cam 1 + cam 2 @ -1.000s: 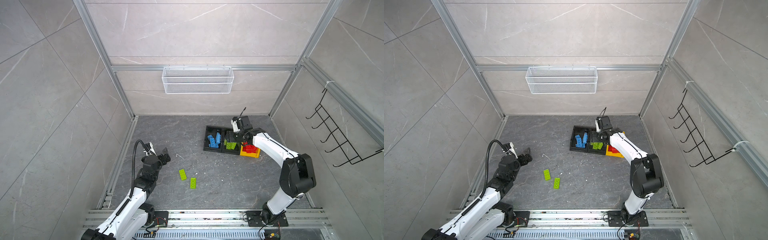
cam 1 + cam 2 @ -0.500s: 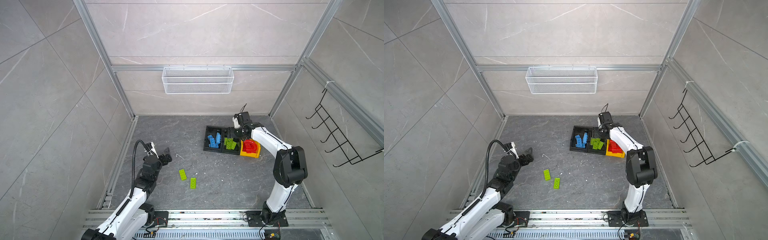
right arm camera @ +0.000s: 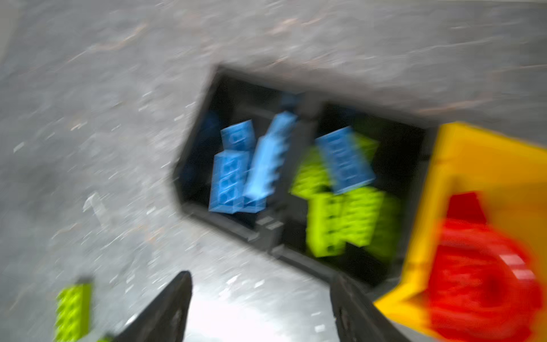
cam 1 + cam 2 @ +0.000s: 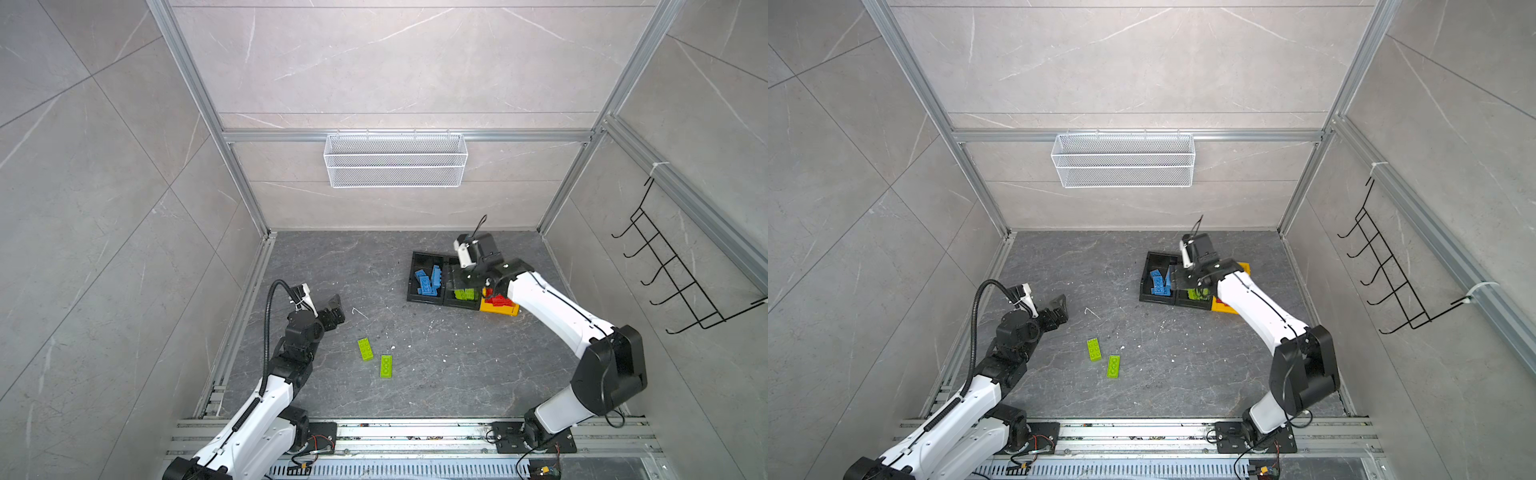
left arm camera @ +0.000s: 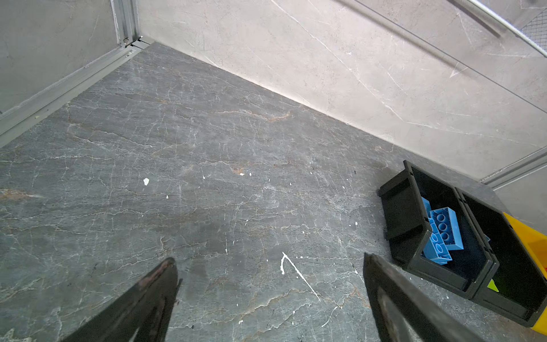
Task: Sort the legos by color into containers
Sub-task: 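Carry the light-blue brick over the black bin and open the right gripper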
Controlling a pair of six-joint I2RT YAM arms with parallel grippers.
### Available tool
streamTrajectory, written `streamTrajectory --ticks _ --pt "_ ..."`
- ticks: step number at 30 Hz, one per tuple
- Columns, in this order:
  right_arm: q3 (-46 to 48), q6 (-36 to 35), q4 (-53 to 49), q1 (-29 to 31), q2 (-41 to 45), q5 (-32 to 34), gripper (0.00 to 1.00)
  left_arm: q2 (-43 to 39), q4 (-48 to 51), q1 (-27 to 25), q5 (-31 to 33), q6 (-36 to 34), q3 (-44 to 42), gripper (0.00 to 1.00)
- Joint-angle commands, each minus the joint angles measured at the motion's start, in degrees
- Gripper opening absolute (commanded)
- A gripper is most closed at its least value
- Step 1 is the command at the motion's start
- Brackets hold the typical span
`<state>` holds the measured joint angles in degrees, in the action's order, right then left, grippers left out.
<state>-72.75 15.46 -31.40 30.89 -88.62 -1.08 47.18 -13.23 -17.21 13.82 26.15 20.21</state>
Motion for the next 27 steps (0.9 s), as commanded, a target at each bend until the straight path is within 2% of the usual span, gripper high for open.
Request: streamTrajectory --ticks 1,5,7,10,13,18,22,27 --pt "5.56 8.03 0.39 10.71 0.80 -0.41 0.70 -0.87 -0.90 0.25 2.64 -0.16 -0.01 0.99" --pt "6.54 11.60 -0.55 18.26 -1.19 1.31 0.69 -0.60 -0.95 0.32 2.46 0.22 0.01 0.99" --pt "7.30 11.98 0.26 18.97 -0.65 0.70 0.69 -0.51 -1.24 0.32 2.49 0.29 -0.16 0.99" --pt "5.87 9.37 -2.04 18.24 0.30 7.75 0.68 -0.16 -1.10 0.34 2.37 0.49 0.17 0.99" --pt "2.96 2.92 -4.10 12.99 0.46 11.00 0.64 -0.55 -0.92 0.34 1.14 0.53 0.27 0.99" --pt "-2.79 -9.57 -5.14 -0.56 -4.15 6.54 0.59 -1.04 -0.83 0.33 1.95 0.34 0.13 0.99" --pt "-9.13 -16.35 -5.62 -6.46 -11.71 5.09 0.56 -0.21 -1.14 0.34 1.57 0.30 0.16 0.99" --pt "-17.12 -21.51 -6.81 -10.33 -20.21 5.20 0.55 0.46 -1.07 0.42 1.35 0.09 0.47 0.99"
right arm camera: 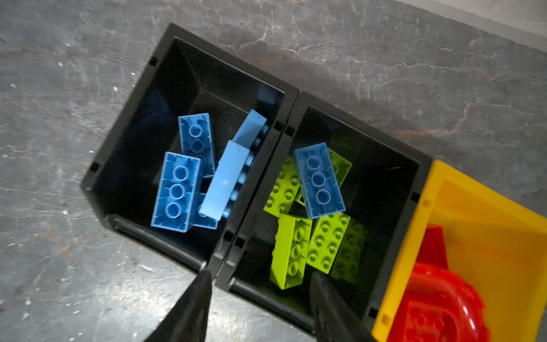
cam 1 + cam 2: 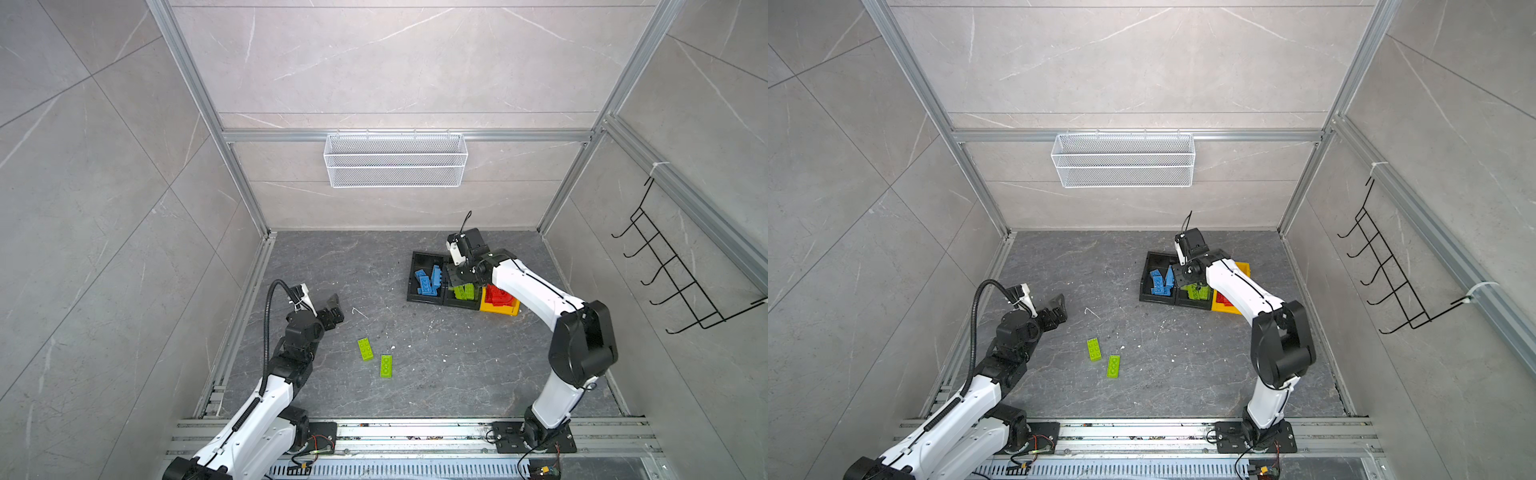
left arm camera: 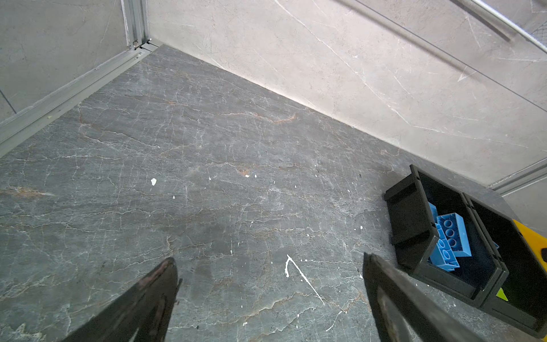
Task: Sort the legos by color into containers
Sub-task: 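Carry the light-blue brick over the black bin and open the right gripper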
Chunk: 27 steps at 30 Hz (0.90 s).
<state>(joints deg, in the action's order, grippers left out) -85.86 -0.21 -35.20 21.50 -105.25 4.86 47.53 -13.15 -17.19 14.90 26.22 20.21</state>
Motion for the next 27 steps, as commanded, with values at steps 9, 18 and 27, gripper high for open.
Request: streamTrajectory --ticks 9,18,27 --pt "-9.71 -8.34 -2.99 -4.03 -12.56 1.26 0.51 -1.13 -0.77 0.39 1.26 -0.56 0.19 0.99" --pt "-14.94 -10.56 -5.48 -4.87 -18.55 3.20 0.50 -0.42 -0.81 0.40 1.38 -0.73 0.53 0.99" --pt "-17.04 -10.11 -6.67 -5.07 -20.81 0.97 0.40 -0.68 -0.59 0.49 1.63 -0.98 0.46 0.99"
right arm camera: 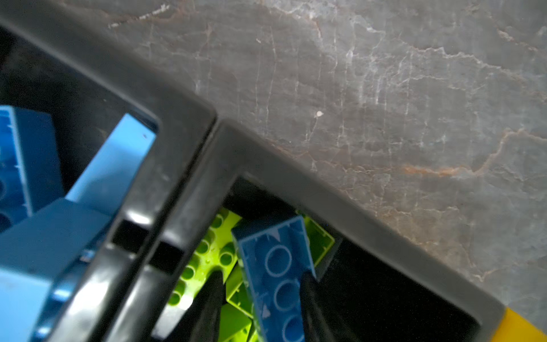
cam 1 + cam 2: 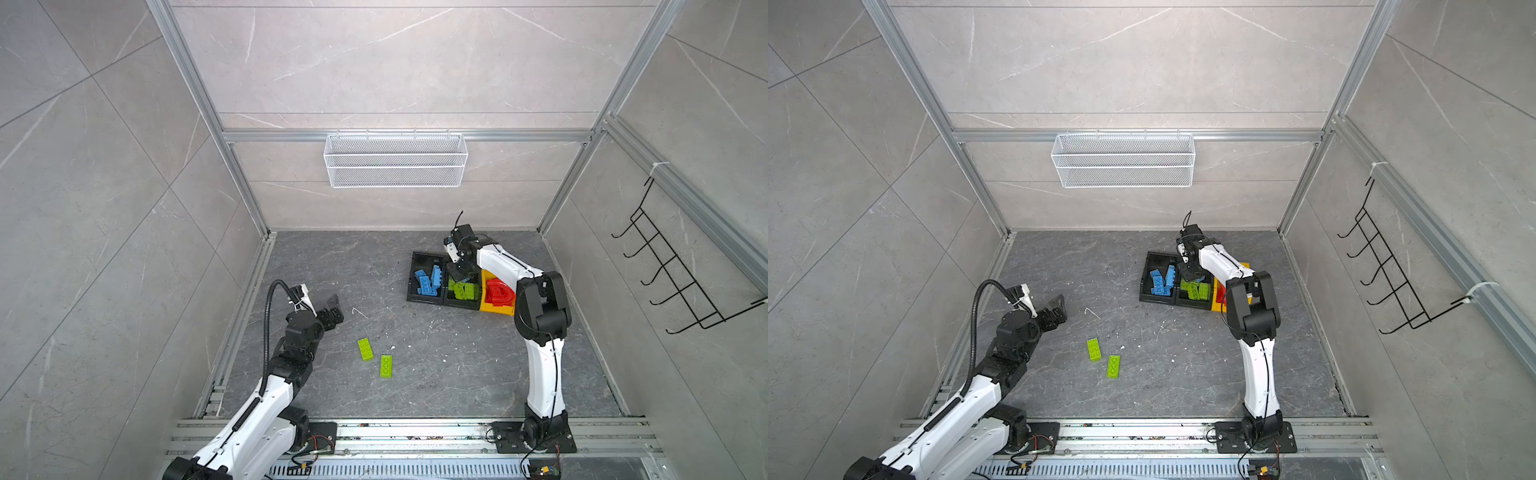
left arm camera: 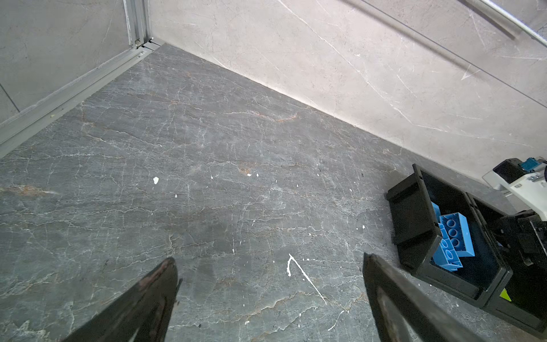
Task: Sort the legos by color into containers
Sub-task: 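Carry the light-blue brick over the black bin and open the right gripper, then move the right gripper back and grasp a lime-green 2x3 brick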
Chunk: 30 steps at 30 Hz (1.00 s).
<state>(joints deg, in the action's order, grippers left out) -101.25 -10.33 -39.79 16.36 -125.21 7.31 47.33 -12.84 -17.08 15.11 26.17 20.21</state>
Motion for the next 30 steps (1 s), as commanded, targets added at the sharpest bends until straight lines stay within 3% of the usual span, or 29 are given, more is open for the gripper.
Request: streamTrajectory --ticks 1,11,19,26,30 --pt "-1.75 0.07 -2.14 0.06 -0.83 -1.84 0.39 -0.45 -0.78 0.38 1.53 -0.91 0.47 0.99" --pt "0.56 2.24 -1.28 -0.42 4.93 -1.47 0.24 -0.92 -0.52 0.38 1.44 -0.69 0.45 0.99" --pt "2.59 5.26 -1.25 -0.54 12.20 -3.01 0.21 -1.28 -0.30 0.38 1.33 -0.68 0.58 0.99" --pt "5.05 10.20 3.09 2.17 16.95 -15.59 0.21 -1.01 -0.51 0.38 1.00 -0.44 0.54 0.99" --pt "1.70 10.86 2.38 5.29 13.32 -14.71 0.21 -0.66 -0.52 0.38 1.09 -0.59 0.54 0.99"
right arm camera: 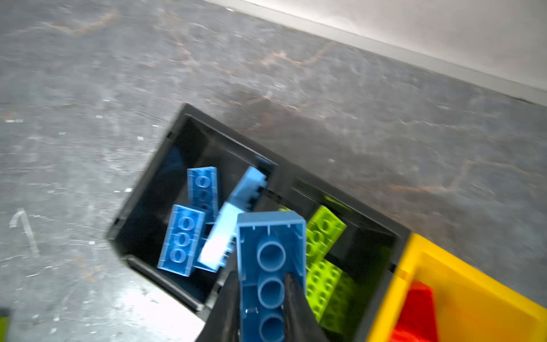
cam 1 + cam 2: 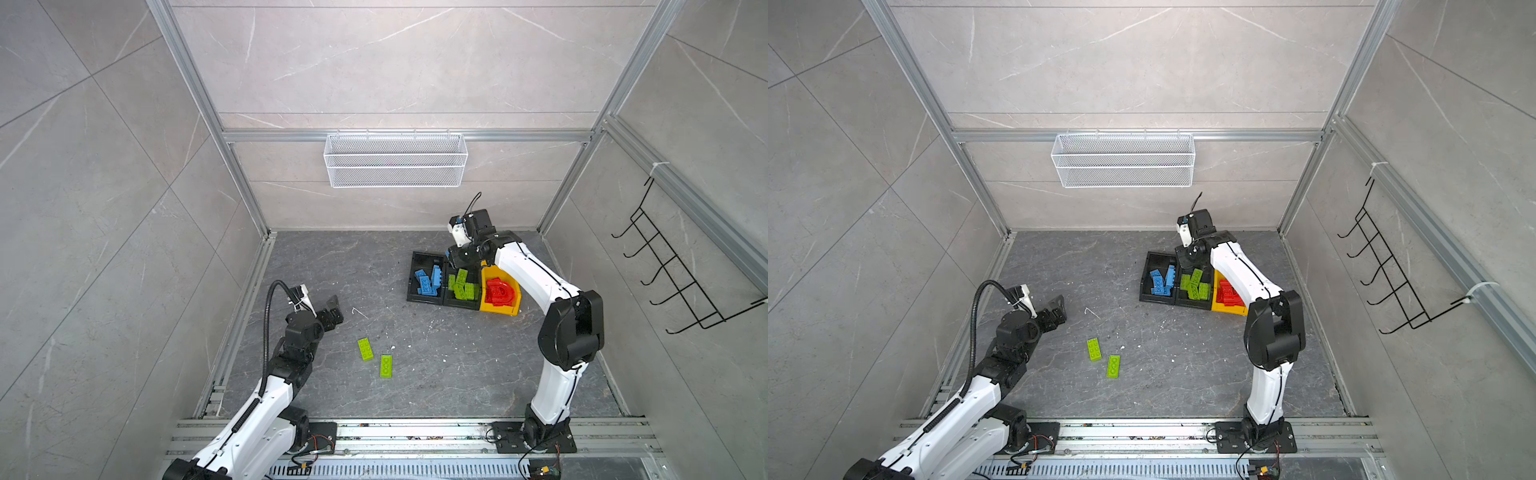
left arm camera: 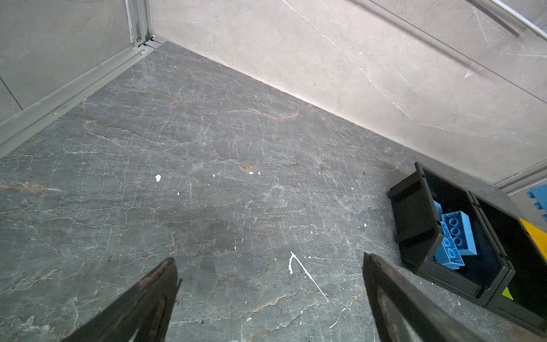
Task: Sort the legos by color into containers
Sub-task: 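Move the right gripper back and grasp a lime-green 2x3 brick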
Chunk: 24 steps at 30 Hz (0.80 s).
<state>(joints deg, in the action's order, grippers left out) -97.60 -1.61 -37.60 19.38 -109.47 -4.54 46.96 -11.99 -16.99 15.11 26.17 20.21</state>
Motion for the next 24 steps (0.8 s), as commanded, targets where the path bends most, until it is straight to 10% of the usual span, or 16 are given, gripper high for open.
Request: streamTrajectory --ticks 1,11,18,24 --pt "-2.63 2.65 0.27 2.53 -3.33 -2.88 0.21 -0.25 -1.43 0.29 1.11 -0.44 0.60 0.99" --pt "-6.11 5.57 2.87 4.22 -10.68 -3.67 0.22 0.60 -1.57 0.29 1.24 -0.58 0.67 0.99" --pt "-8.05 5.67 1.96 4.64 -10.98 -3.03 0.58 0.16 -1.39 0.29 1.18 -0.58 0.72 0.99" --pt "-3.42 6.31 2.73 6.95 -1.87 -0.22 0.61 -1.51 -1.02 0.29 1.33 -0.59 0.38 0.99"
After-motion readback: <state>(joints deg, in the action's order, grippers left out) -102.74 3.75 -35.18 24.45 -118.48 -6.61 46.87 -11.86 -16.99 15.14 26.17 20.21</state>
